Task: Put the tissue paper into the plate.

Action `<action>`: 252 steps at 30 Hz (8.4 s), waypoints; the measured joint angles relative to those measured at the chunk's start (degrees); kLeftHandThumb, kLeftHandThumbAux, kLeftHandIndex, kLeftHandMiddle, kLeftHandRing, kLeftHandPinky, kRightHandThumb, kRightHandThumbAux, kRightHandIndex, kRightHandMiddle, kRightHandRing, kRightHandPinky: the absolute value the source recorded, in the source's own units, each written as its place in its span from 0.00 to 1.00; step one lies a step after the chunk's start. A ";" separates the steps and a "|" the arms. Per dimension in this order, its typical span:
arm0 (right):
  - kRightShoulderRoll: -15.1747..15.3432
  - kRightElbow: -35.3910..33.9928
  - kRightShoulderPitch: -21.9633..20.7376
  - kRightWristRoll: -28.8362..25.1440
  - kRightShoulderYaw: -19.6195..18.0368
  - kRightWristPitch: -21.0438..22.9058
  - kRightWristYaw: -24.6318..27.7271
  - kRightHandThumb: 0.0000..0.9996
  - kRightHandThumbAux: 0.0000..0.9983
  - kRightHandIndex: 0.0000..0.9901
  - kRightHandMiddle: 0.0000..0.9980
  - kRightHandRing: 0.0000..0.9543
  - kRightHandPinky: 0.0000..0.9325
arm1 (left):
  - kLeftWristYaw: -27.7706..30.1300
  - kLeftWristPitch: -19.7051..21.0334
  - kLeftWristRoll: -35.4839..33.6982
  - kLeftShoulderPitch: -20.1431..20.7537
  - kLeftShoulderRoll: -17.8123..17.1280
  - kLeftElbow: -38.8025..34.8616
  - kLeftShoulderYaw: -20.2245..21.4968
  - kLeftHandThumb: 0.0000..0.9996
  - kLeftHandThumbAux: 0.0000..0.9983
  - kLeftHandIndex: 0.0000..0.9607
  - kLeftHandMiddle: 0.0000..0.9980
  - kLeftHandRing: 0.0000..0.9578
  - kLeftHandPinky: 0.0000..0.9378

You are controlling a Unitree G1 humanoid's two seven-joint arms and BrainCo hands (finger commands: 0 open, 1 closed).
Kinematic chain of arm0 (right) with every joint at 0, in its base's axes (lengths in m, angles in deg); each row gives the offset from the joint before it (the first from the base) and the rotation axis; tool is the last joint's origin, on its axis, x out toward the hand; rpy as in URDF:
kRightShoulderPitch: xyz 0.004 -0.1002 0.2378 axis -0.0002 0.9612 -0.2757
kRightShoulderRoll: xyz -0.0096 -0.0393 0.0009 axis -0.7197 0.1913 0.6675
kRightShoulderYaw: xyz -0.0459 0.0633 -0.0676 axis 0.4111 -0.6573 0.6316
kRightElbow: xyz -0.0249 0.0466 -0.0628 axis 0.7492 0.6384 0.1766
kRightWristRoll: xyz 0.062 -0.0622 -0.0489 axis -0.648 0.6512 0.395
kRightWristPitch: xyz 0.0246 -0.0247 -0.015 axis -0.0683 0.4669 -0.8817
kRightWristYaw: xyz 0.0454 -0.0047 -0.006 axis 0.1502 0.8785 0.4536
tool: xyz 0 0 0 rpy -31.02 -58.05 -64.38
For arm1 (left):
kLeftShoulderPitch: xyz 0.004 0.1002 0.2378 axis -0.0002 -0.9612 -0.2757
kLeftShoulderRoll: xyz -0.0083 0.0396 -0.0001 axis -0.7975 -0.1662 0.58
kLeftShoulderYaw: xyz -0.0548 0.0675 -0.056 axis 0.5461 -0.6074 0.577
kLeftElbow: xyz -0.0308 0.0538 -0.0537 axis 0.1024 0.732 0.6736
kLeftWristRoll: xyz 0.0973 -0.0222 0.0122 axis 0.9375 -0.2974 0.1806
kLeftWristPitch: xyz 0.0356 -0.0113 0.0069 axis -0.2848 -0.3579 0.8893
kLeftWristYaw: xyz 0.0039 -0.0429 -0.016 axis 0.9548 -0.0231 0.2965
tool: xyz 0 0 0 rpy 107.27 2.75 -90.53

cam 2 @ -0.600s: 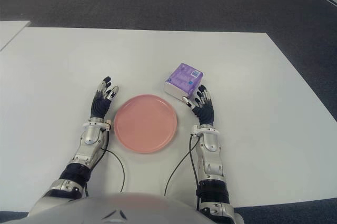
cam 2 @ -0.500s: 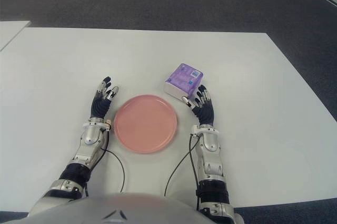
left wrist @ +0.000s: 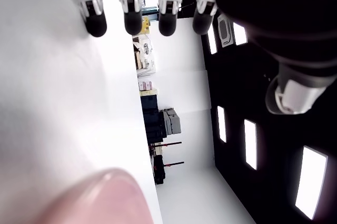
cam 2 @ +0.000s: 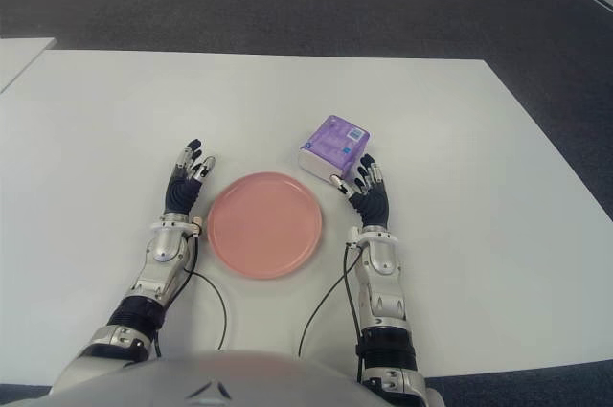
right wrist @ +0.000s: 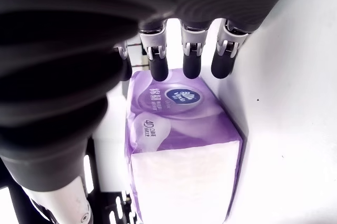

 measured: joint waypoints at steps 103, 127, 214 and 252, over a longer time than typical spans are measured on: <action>28.72 37.61 -50.30 40.25 25.92 -24.72 6.37 0.15 0.40 0.00 0.00 0.00 0.00 | -1.69 -5.38 1.29 5.39 0.40 8.55 1.16 0.00 0.42 0.00 0.00 0.00 0.00; 35.77 32.33 -46.74 43.51 30.50 -30.11 14.50 0.10 0.37 0.00 0.00 0.00 0.00 | -1.61 -6.24 0.79 6.72 0.34 10.79 1.38 0.00 0.44 0.00 0.00 0.00 0.00; 35.87 29.46 -37.40 49.64 31.50 -19.19 6.29 0.00 0.33 0.00 0.00 0.00 0.00 | -1.62 -7.12 1.01 6.42 0.29 10.83 1.21 0.00 0.44 0.00 0.00 0.00 0.00; 34.39 35.71 -39.82 48.99 32.78 -23.20 4.90 0.00 0.36 0.00 0.00 0.00 0.00 | -1.62 -7.99 1.49 7.30 0.11 12.47 1.28 0.00 0.42 0.00 0.00 0.00 0.00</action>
